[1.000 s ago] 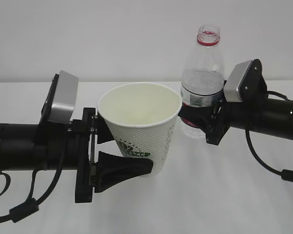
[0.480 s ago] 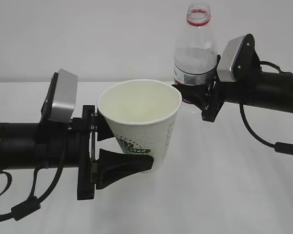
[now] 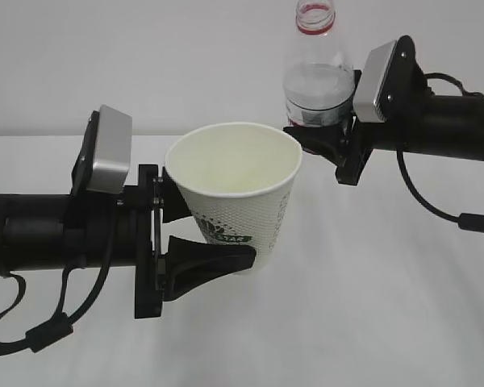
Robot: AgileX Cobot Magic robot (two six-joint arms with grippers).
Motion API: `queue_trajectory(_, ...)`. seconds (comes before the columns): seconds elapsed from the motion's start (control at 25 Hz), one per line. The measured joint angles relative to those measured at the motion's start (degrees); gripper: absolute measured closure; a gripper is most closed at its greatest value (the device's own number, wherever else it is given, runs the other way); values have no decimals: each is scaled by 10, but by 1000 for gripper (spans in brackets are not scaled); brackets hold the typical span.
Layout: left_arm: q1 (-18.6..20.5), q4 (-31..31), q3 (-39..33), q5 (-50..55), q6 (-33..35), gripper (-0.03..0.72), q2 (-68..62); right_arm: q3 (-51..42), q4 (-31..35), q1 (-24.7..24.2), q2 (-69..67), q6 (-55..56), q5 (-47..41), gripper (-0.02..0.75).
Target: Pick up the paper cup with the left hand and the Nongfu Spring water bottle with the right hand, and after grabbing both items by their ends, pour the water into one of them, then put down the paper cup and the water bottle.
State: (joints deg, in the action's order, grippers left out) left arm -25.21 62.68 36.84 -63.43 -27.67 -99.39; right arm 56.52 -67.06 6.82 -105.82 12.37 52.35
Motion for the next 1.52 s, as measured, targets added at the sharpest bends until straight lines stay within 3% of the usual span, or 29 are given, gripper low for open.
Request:
queue_trajectory(0.68,0,-11,1,1,1,157,0,26,-36,0,47,-28,-11,288)
queue_trajectory(1.52,-11,3,1,-18,1,157,0,26,-37,15,47,-170,-11,288)
